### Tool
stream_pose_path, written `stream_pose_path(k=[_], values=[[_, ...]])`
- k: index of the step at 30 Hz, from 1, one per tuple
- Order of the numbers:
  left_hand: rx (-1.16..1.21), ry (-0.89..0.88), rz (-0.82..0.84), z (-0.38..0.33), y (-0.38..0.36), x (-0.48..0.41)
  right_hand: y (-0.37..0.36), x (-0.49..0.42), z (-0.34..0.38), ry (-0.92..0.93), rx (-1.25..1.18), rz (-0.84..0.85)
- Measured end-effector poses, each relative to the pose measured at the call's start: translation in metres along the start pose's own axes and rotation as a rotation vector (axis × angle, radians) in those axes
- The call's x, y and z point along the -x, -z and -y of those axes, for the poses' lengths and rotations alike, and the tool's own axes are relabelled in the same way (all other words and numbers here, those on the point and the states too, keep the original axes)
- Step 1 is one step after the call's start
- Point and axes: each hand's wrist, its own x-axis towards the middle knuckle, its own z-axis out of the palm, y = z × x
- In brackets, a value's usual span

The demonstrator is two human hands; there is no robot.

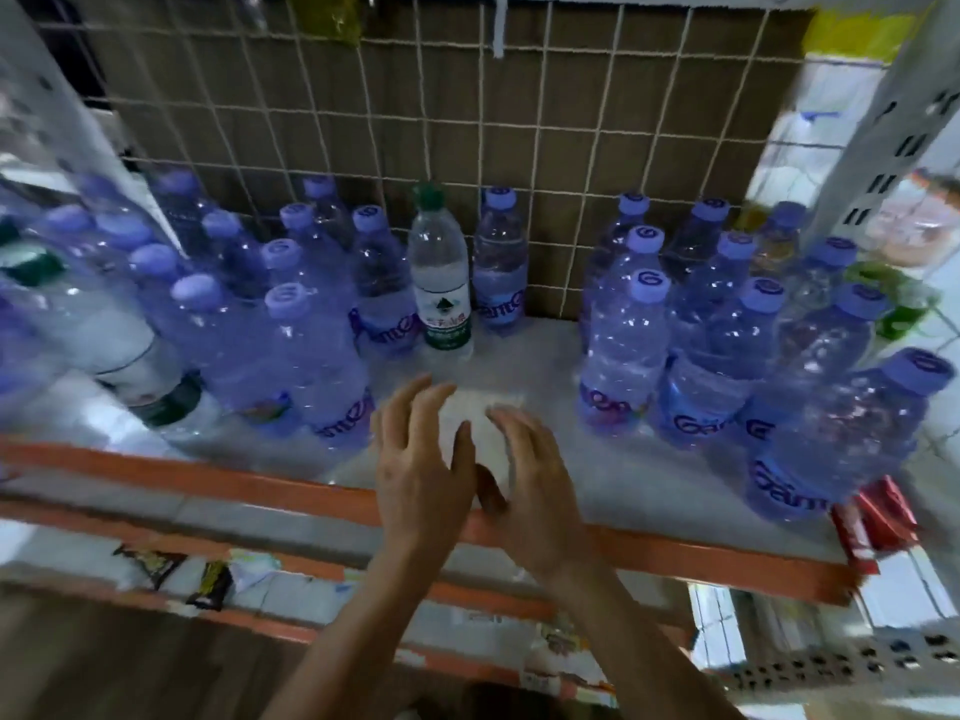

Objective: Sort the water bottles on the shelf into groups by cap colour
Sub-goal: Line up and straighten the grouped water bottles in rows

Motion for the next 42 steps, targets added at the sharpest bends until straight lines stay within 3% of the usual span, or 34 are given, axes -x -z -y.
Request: stream_pose_path(k=[4, 7, 10, 13, 19, 24, 27, 34, 42], values=[[-0.040, 0.097, -0.162, 0.052, 0.034, -0.004, -0.049, -0.032, 0.032, -0.002, -0.137, 0.188], [0.001, 0.302, -0.215, 0.079, 0.052, -0.008, -0.066, -0.060, 0.055, 0.015, -0.335, 0.207], [0.042, 0.431, -0.051, 0.097, 0.058, -0.012, -0.071, -0.085, 0.071, 0.028, -0.536, 0.236], [0.009, 0.403, 0.135, 0.108, 0.055, -0.011, -0.075, -0.102, 0.079, -0.017, -0.583, 0.273], [0.008, 0.332, 0.263, 0.108, 0.049, -0.012, -0.050, -0.096, 0.070, -0.129, -0.462, 0.257], [0.320, 0.303, 0.529, 0.072, 0.019, -0.011, 0.013, -0.067, 0.042, -0.219, -0.469, 0.112], [0.368, 0.286, 0.650, 0.042, -0.011, -0.007, 0.054, -0.046, 0.025, -0.275, -0.405, 0.037], [0.476, 0.235, 0.760, -0.028, -0.073, 0.020, 0.141, -0.021, 0.002, -0.304, 0.176, -0.070], [0.430, 0.243, 0.828, -0.073, -0.114, 0.030, 0.184, -0.012, -0.019, -0.368, 0.367, -0.077]])
